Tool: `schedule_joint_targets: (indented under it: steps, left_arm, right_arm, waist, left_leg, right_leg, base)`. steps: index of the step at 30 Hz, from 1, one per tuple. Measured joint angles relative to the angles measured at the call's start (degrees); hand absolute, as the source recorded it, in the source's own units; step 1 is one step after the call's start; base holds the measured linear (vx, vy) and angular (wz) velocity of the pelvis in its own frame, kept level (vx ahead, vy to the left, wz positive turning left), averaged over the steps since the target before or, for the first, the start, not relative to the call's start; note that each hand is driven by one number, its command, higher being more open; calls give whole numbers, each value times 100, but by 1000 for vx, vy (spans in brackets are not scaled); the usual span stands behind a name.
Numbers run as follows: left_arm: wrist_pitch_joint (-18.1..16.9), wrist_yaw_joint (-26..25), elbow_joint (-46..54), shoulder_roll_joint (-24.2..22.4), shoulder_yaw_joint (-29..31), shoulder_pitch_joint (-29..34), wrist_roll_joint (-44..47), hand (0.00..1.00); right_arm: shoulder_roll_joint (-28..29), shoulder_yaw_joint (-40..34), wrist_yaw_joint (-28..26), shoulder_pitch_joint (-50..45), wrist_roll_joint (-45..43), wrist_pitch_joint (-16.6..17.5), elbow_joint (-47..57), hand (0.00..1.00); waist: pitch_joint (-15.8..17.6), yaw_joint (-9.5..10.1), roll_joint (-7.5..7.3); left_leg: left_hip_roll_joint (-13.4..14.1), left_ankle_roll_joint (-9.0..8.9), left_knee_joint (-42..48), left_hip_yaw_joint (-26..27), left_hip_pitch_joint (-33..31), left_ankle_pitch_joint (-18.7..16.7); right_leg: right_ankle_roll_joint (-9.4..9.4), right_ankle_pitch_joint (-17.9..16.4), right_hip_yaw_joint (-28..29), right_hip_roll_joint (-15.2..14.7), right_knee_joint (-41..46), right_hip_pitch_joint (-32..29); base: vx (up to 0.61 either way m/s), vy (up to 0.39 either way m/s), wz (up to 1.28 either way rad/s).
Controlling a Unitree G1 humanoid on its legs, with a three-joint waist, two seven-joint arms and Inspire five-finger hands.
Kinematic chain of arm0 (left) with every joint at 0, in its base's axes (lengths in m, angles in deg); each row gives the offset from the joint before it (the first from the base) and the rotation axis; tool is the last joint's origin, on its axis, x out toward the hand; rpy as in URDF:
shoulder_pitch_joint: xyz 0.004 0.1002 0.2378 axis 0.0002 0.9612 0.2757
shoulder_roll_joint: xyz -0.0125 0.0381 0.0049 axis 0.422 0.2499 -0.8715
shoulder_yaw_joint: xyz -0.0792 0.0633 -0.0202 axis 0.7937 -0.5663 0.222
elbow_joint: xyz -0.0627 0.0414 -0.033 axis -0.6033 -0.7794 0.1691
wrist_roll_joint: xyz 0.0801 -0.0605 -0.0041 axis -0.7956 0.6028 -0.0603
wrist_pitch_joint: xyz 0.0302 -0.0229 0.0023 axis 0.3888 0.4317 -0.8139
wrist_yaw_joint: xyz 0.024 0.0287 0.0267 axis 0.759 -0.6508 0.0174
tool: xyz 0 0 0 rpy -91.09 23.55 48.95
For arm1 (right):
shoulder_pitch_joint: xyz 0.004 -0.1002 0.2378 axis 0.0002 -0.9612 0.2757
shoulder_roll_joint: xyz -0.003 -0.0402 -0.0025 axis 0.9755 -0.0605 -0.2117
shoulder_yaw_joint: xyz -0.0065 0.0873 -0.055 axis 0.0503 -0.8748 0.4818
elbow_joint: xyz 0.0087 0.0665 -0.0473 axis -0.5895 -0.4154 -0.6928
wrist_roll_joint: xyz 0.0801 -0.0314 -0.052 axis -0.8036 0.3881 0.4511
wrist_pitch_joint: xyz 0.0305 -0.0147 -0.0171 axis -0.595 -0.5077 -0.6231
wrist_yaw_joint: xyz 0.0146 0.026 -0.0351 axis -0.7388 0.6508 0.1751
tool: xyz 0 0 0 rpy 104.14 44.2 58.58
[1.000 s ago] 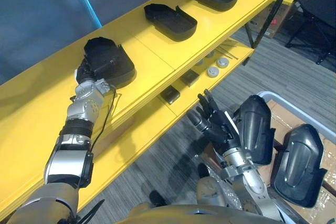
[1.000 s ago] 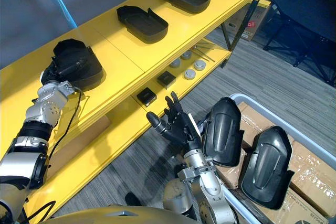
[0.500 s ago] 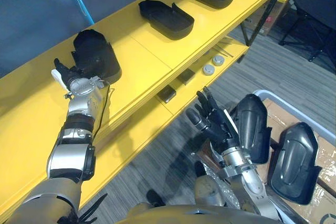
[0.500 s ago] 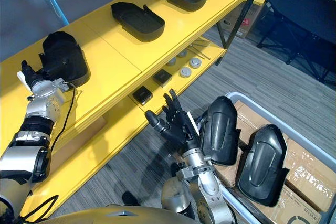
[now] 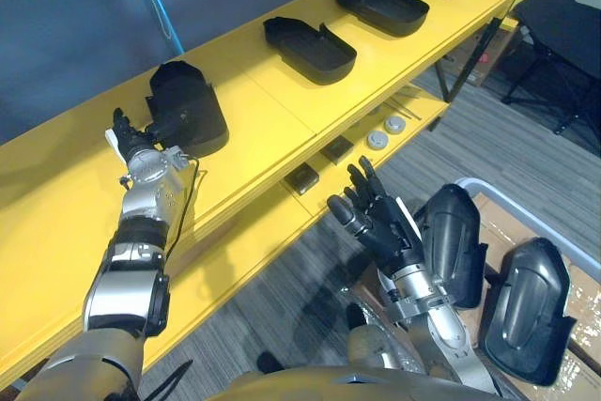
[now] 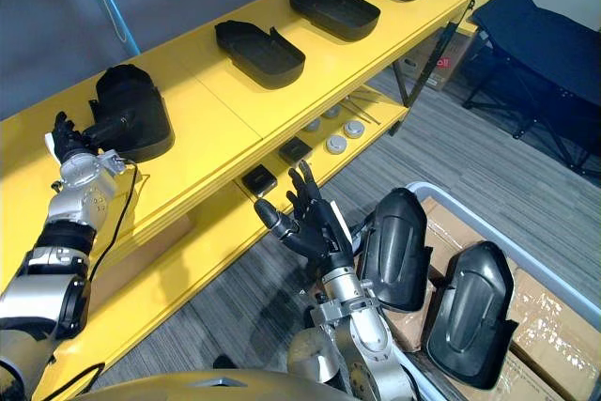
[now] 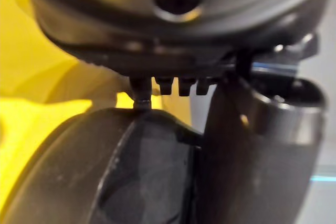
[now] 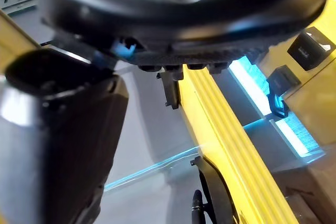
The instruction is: Walk over and take three plastic housings, then place them on the shelf
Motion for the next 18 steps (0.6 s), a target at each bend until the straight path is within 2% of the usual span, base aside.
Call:
schedule_joint_targets:
  steps: [1, 4, 6, 8, 10, 12, 14, 18]
  left_arm:
    - [-23, 59, 219, -60, 3, 131, 4, 100]
    - [-28, 93, 1727, -338, 1, 864, -49, 100]
    - [-16, 24, 3028, -541, 1, 1504, -228, 100]
    - [61, 15, 3613, -632, 5, 1857, -575, 100]
    - [136, 13, 3840, -685, 18, 2136, -759, 100]
    - [253, -7, 3943, -816, 27, 2379, -1093, 100]
    - [259, -155, 4013, -909, 40, 2553, -1553, 100]
    - [232, -492, 4413, -1139, 44, 2923, -2333, 100]
  right_arm:
    - [15, -9, 1, 1, 49, 10, 0, 100]
    - [141, -76, 115, 17, 135, 17, 109, 100]
    - [180, -243, 154, 46, -77, 15, 470, 100]
    - [158, -407, 148, 227, -215, 13, 729, 100]
    - [102, -478, 135, 563, -319, 0, 763, 100]
    - [-53, -509, 59, 1059, -383, -165, 759, 100]
    - [-152, -405, 9, 1461, -357, -396, 625, 100]
    - [-164, -47, 57, 2161, -247, -602, -162, 100]
  waist:
    - [-11, 24, 4]
    - [-40, 131, 16]
    - [-78, 239, 69]
    - [-142, 321, 128]
    - [-272, 429, 192]
    - [-329, 637, 242]
    - [-334, 778, 245]
    - [-368, 1100, 202]
  left_leg:
    - [-11, 1, -47, -13, 29, 21]
    - [-56, 11, -205, -61, 120, 98]
    - [-64, 17, -205, -146, 129, 103]
    - [-70, 29, -207, -257, 128, 126]
    - [-72, 30, -228, -374, 123, 168]
    - [-111, 25, -336, -574, 165, 271]
    - [-136, 16, -488, -730, 163, 423]
    - [-121, -1, -674, -1046, 86, 657]
  right_leg:
    - [0, 0, -13, -2, 0, 17]
    - [0, -1, -93, -15, -3, 85]
    - [0, -1, -175, -28, -3, 141]
    - [-1, -4, -297, -40, -9, 210]
    - [-7, -13, -428, -44, -13, 269]
    - [-25, -46, -640, -57, -44, 400]
    - [-38, -57, -796, -41, -57, 429]
    - [-82, -85, -1146, -7, -103, 485]
  base:
    - [-12, -13, 10]
    - [-13, -3, 9]
    - [-16, -2, 16]
    - [-20, -15, 28]
    - [-26, -21, 33]
    - [-60, -24, 40]
    - [-76, -20, 41]
    - [-84, -33, 47]
